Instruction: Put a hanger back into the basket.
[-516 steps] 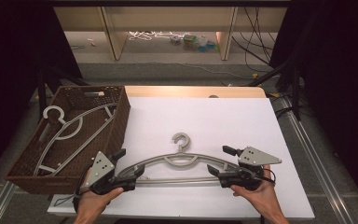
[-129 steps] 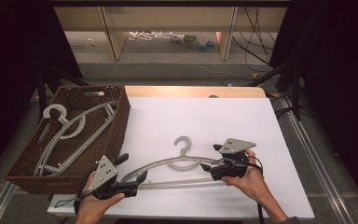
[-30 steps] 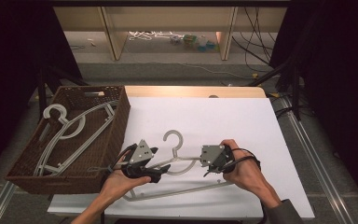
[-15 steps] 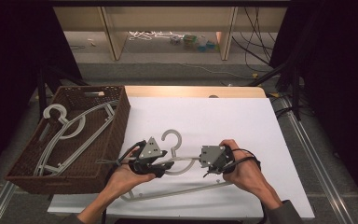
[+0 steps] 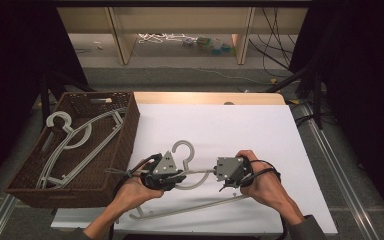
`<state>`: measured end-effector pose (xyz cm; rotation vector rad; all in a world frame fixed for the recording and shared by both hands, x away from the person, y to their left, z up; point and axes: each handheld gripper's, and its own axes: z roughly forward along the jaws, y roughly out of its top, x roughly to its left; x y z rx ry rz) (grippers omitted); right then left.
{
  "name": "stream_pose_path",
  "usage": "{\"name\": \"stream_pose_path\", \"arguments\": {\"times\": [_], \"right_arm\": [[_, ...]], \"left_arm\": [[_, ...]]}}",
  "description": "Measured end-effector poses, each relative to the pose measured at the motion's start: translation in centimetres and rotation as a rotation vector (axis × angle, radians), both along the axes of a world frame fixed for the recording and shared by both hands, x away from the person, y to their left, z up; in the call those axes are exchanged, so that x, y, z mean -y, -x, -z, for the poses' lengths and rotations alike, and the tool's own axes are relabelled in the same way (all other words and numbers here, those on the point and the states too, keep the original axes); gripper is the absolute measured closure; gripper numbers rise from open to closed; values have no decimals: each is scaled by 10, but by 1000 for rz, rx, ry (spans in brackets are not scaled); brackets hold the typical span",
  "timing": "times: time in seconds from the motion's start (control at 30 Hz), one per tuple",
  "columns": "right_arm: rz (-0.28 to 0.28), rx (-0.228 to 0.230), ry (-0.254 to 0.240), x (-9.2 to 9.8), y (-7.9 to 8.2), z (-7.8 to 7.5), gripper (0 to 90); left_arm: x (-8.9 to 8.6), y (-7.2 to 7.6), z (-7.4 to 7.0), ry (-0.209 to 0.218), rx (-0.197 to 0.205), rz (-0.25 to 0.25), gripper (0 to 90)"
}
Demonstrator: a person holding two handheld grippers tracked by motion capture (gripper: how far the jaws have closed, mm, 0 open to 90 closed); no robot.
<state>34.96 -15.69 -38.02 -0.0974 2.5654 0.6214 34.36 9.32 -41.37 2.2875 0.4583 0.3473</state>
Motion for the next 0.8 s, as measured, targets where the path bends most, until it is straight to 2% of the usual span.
{"name": "stream_pose_path", "arguments": {"times": [0.17, 0.23, 0.3, 0.37, 0.4, 0.43, 0.47, 0.5, 0.53, 0.57, 0.67, 0.8], "right_arm": [[-1, 10, -10, 1, -2, 2, 799], [16, 0, -11, 1, -1, 2, 787], [49, -24, -45, 2, 0, 2, 752], [77, -62, -92, 3, 0, 2, 657], [103, -49, -127, 6, -3, -1, 586], [103, -49, -127, 6, -3, -1, 586], [134, -59, -157, 7, -1, -1, 545], [191, -85, -235, 9, 0, -2, 442], [191, -85, -235, 9, 0, -2, 442], [200, -100, -260, 10, 1, -3, 422], [275, -106, -375, 13, 0, -3, 345], [354, -108, -531, 19, 2, -5, 265]], "left_arm": [[2, 3, 1, -13, -6, 23, 817], [2, 3, 2, 4, -20, 20, 820], [0, 2, 1, -1, -23, 20, 820], [-2, 1, 1, 15, -27, 6, 821], [-3, 1, 1, 14, -28, -1, 821], [-5, 0, 1, 13, -27, -5, 821], [-7, -1, 1, 17, -30, -16, 821], [-11, -2, 0, 28, -34, -29, 820], [-11, -2, 0, 28, -34, -29, 820], [-13, -3, 0, 26, -35, -35, 820], [-18, -4, -2, 44, -42, -61, 821], [-27, -8, -5, 49, -31, -88, 820]]}}
